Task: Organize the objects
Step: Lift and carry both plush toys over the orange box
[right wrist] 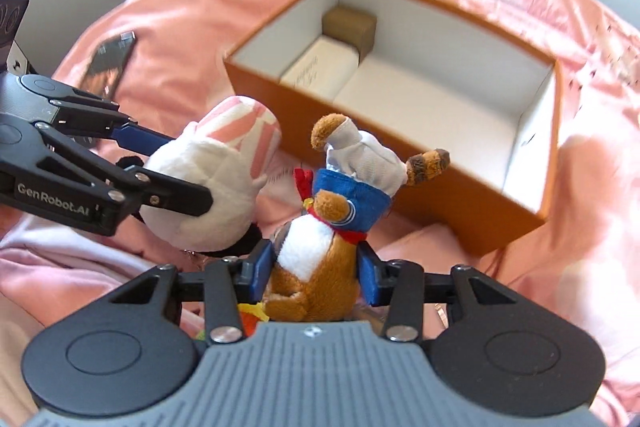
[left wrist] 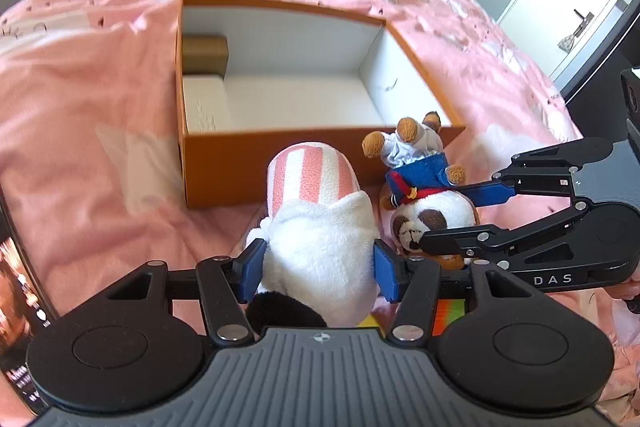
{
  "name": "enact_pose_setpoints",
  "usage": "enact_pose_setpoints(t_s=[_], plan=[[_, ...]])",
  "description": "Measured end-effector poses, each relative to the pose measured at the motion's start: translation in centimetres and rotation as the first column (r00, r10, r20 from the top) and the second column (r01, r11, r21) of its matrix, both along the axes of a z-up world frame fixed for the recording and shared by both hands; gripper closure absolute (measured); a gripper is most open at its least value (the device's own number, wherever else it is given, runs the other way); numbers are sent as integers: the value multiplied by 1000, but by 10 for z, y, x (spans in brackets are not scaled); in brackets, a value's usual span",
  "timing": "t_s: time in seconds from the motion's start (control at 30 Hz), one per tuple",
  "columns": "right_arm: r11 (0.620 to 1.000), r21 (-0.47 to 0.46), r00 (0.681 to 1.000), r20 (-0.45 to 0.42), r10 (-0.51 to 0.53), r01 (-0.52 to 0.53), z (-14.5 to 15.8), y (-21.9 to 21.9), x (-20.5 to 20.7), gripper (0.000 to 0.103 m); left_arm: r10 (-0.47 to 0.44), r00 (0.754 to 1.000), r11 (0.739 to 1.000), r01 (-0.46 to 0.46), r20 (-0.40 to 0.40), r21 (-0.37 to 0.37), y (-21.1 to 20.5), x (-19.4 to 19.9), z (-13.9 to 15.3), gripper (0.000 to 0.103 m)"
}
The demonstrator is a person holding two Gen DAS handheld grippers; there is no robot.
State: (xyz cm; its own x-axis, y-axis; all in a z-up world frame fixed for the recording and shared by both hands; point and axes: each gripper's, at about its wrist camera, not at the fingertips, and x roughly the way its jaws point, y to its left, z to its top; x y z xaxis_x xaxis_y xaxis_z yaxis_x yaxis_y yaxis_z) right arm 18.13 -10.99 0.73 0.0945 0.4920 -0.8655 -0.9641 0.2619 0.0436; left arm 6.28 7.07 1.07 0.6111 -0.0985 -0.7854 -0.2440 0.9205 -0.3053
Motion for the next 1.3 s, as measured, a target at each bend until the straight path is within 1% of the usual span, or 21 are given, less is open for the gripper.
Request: enact_pose_setpoints(t_s=[0.1,0.3,0.53,0.63,0.67,0.77,0.83,1.0,1.07,1.13,1.3], plan=[[999,49,1000,-3,-1,1,20,-9,4,57,2,999,1000,-3,41,26,3,-1,18,39],[991,136,1000,20,-3,0,55,-11,15,57,7,993,999,-13,118,49,14,11,49,39],[972,233,1000,14,-24,20,91,-4,41,57,3,975,994,-26,222,102,26,39,89,39],[957,285,999,8,-50,46,104,2,56,56,-1,967,991,-34,256,131,28,54,99,39],[952,301,998,8,-61,56,108,4,61,56,-6,967,991,-29,256,132,29,61,100,39],[944,325,998,5,-66,61,113,13,72,56,-8,973,992,-22,230,128,34,82,92,39],[947,314,998,-8,-67,66,108,23,80,56,-4,981,992,-21,195,126,36,95,80,39],[961,253,990,-112,-90,115,72,44,109,56,13,995,997,-20,97,71,46,118,40,39],[968,219,985,-147,-93,124,55,51,118,56,5,999,998,-8,54,62,47,125,25,39],[975,178,982,-163,-100,129,40,58,126,56,0,1000,999,-1,20,48,49,131,13,39],[987,100,959,-267,-93,123,6,70,145,56,9,998,1000,-8,-54,28,53,143,-11,39]])
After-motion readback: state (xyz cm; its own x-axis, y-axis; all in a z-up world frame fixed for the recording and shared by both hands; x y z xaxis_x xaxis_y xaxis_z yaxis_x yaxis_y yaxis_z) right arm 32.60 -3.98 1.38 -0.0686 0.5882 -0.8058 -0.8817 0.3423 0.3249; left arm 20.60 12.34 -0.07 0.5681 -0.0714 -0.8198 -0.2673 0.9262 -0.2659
